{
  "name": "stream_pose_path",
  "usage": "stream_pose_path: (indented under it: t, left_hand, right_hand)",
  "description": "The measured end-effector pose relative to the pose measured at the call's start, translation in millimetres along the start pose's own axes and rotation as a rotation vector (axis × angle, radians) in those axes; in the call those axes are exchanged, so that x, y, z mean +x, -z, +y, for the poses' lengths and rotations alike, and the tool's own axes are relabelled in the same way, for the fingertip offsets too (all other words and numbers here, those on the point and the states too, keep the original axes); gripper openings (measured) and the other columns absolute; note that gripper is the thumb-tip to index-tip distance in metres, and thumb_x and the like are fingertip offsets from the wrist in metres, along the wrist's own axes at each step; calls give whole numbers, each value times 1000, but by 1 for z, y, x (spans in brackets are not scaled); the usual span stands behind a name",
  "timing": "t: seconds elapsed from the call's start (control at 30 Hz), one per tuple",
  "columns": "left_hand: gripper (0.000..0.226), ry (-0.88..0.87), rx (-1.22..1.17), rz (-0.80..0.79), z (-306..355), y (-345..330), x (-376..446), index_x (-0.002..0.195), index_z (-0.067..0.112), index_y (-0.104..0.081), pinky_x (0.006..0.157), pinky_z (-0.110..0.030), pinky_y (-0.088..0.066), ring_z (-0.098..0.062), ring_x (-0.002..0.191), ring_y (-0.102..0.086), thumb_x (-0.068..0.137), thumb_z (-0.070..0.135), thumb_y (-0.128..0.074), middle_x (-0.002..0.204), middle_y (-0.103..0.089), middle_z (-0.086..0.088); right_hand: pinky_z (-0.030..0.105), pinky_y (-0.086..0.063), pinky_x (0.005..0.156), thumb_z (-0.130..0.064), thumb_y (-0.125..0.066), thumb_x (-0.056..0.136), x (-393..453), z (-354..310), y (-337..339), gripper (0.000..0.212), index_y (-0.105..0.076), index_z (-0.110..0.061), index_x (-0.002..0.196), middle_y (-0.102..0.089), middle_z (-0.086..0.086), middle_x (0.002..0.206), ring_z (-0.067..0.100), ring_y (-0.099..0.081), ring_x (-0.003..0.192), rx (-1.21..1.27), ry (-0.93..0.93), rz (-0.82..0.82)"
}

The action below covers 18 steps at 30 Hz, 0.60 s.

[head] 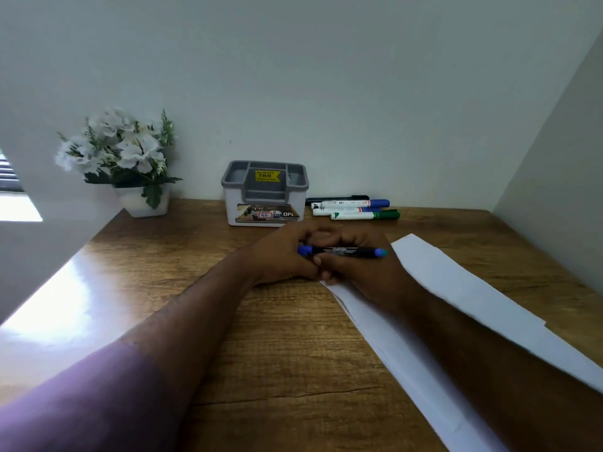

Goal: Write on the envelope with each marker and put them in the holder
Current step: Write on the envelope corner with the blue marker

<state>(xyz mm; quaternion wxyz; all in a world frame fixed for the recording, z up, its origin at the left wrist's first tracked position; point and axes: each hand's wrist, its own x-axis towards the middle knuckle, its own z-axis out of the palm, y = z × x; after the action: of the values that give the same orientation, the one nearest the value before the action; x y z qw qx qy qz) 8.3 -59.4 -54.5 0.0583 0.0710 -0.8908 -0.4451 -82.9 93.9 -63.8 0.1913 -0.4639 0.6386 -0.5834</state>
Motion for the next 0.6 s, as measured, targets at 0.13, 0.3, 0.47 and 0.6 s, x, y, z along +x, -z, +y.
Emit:
stream_pose_path:
  t: [0.13, 0.3, 0.47, 0.6]
  left_hand:
    - [111, -72, -180, 16, -1, 5, -6, 146, 48, -14, 90, -23, -52, -5, 111, -57, 70, -5, -76, 124, -54, 6]
    - [111, -116, -182, 196, -7, 10, -7, 145, 47, -13, 86, -47, -52, -32, 87, -60, 70, -10, -72, 100, -52, -24]
    - [96, -128, -230, 269, -5, 9, -12, 142, 37, -25, 68, -30, -50, -20, 81, -54, 72, -19, -61, 98, -49, -15]
    - [68, -87, -378, 444, -9, 9, -21, 122, 35, -47, 77, -34, -57, -18, 98, -64, 77, -12, -61, 114, -59, -6]
  right_hand:
    - [27, -56, 52, 9, -69, 80, 12, -8, -14, 17, -74, -4, 90, -69, 14, 68, 15, -64, 53, -45, 80, 49]
    - [27, -54, 51, 2, -73, 79, 28, -15, -28, 8, -73, -4, 84, -68, 8, 68, 12, -63, 53, -32, -10, 100]
    - [18, -50, 50, -3, -67, 86, 25, -22, -32, 20, -75, -22, 88, -70, -6, 68, 9, -65, 60, -74, -63, 27]
    - [17, -52, 65, -12, -61, 92, 37, -40, -17, 15, -71, -16, 102, -67, -12, 83, 2, -65, 71, -449, 205, -38]
